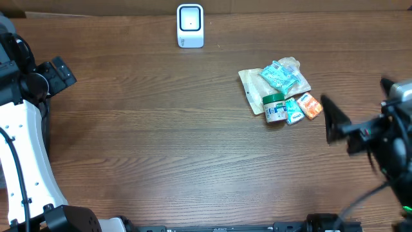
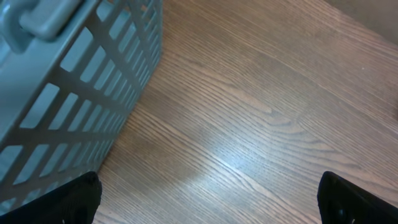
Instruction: Scan the item barcode
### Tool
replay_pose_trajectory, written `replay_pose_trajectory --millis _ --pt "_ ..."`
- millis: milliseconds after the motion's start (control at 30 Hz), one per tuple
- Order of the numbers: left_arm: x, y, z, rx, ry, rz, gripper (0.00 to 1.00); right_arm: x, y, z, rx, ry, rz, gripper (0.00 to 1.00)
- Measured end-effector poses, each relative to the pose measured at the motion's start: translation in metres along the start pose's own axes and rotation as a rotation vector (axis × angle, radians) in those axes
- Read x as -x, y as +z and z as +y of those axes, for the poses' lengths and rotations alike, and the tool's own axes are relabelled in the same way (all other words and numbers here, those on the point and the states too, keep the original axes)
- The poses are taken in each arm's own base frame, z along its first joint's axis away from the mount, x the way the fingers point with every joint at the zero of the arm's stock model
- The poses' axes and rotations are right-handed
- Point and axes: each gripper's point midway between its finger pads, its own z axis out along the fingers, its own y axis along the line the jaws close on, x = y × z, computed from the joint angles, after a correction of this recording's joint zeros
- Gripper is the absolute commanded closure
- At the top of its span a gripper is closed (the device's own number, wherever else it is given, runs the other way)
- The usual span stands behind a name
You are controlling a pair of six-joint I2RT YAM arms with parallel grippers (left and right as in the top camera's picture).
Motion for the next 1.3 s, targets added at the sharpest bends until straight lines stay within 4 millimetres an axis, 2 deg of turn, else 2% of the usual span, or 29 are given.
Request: replay_pose_trajectory --millis 33,100,200,367,533,733,833,1033,1300 --pt "0.000 0.000 0.000 -0.001 0.000 0.001 0.00 -0.005 0.004 -0.001 -0.008 -0.007 -0.030 0.00" --pt "0.000 0.000 0.000 -0.001 0.000 0.000 0.00 -0.027 0.017 -0.001 -0.013 -0.025 -0.106 0.00" --pt "0.000 0.000 0.000 -0.001 0.000 0.000 0.00 -0.075 0.033 0.005 -0.004 -0.049 -0.186 0.00" --pt "0.000 0.000 0.000 -0.001 0.000 0.001 0.00 -0.142 0.037 0.019 0.006 -0.093 -0.335 0.00" --pt "0.000 0.000 0.000 -0.001 0.000 0.001 0.00 -0.196 0.039 0.029 0.021 -0.090 -0.322 0.00" --pt "0.000 0.000 0.000 -0.001 0.000 0.000 0.00 -0.235 0.040 0.034 0.030 -0.069 -0.252 0.00" --pt "0.000 0.000 0.000 -0.001 0.000 0.000 0.00 -0.265 0.045 0.040 0.062 -0.042 -0.154 0.00" --pt "0.000 0.000 0.000 -0.001 0.000 0.000 0.00 -0.269 0.045 0.048 0.110 -0.040 -0.143 0.00" --pt "0.000 0.000 0.000 -0.002 0.000 0.000 0.00 -0.269 0.045 0.050 0.119 -0.039 -0.143 0.00"
